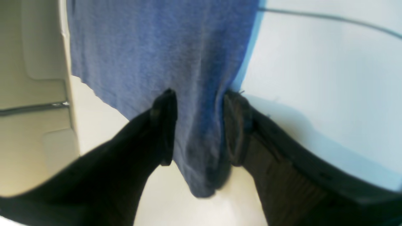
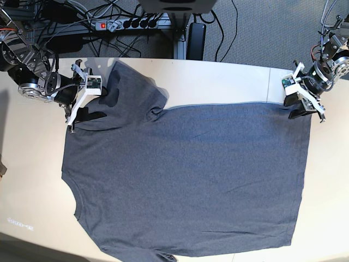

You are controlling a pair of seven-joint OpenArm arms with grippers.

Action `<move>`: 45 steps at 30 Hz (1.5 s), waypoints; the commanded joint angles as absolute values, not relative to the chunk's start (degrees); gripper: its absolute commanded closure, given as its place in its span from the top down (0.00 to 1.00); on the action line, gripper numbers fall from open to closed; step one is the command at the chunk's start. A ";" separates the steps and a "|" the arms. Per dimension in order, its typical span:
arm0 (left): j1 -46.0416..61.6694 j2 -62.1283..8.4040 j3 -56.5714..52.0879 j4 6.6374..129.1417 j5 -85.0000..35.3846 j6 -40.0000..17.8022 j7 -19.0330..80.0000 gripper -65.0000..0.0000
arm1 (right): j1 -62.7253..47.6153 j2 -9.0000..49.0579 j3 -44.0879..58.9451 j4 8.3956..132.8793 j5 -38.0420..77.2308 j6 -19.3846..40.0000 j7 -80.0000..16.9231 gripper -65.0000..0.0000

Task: Fold the T-shirt properly
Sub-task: 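Lower both grippers and pinch the shirt's side edge at each end, then lift the gripped edge and pull it across the shirt body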

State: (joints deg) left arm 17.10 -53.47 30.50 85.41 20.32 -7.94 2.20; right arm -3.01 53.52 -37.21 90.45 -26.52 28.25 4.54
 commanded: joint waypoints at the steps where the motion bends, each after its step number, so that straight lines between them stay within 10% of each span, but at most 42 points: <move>1: 16.88 -53.98 32.53 83.50 21.32 -11.68 5.39 0.46 | -3.46 54.08 -38.02 89.08 -28.08 28.45 0.19 0.58; 8: 11.57 -54.00 39.40 78.63 24.71 -13.34 5.34 0.41 | -3.20 54.08 -38.02 88.58 -27.64 28.45 0.21 0.56; 16: 11.46 -54.02 40.91 78.41 25.58 -13.28 3.62 0.00 | -3.36 53.74 -38.02 88.53 -25.23 28.51 0.19 0.00; 32: 11.49 -54.02 36.60 78.78 25.23 -17.52 3.46 0.00 | -3.95 51.92 -36.01 89.58 -10.37 28.91 -3.73 0.00; 45: 18.85 -54.43 20.93 93.12 19.44 -25.21 3.46 0.00 | -18.00 51.88 -13.19 100.92 -3.57 29.39 -4.34 0.00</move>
State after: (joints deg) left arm 19.11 -53.30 21.37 92.53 19.73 -23.66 3.64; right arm -18.41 50.63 -13.85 100.05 -4.08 28.97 -5.39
